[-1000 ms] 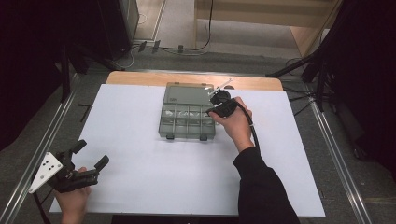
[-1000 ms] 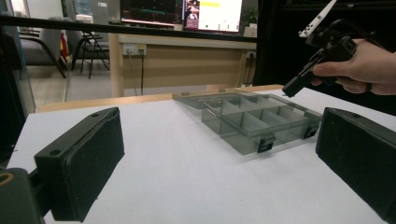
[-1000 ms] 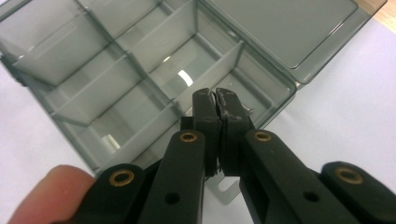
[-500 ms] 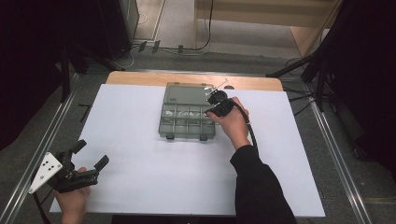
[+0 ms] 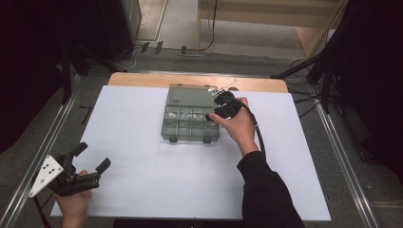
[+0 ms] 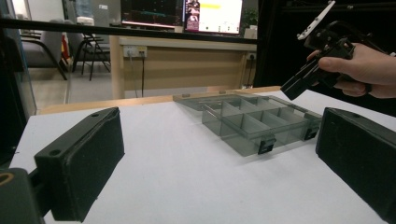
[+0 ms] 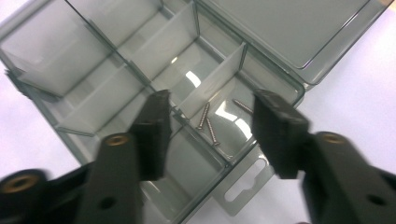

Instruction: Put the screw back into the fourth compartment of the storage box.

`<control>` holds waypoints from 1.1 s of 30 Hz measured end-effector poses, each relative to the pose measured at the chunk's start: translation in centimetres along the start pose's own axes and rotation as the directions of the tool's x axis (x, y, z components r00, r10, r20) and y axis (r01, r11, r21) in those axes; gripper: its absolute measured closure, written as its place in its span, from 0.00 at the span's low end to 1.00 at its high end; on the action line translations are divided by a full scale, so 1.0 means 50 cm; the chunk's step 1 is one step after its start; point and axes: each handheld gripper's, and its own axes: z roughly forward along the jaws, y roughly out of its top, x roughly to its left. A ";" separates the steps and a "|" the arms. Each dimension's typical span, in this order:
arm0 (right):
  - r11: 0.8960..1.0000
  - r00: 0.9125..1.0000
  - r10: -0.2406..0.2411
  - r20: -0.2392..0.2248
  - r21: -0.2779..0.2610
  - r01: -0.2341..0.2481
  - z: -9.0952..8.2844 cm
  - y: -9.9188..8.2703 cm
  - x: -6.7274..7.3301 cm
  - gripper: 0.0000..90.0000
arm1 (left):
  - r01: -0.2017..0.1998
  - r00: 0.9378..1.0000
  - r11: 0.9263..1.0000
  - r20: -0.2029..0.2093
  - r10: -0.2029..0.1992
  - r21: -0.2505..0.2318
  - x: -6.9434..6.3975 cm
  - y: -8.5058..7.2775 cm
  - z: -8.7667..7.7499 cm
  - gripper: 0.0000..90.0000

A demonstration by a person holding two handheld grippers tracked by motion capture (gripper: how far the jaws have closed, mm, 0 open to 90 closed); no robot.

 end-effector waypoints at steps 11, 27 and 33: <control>0.993 0.999 0.024 0.023 -0.112 -0.022 -0.043 -0.047 0.026 0.17 | 0.001 1.000 1.000 0.003 -0.001 0.002 -0.001 0.000 0.001 0.01; 0.970 1.000 0.021 -0.013 -0.242 -0.024 -0.095 -0.159 0.059 0.00 | -0.002 1.000 1.000 0.005 0.002 0.007 -0.003 -0.001 0.003 0.01; 0.957 0.999 0.032 -0.032 -0.286 -0.040 -0.116 -0.201 0.070 0.00 | -0.002 1.000 1.000 0.005 0.002 0.007 -0.003 -0.001 0.003 0.01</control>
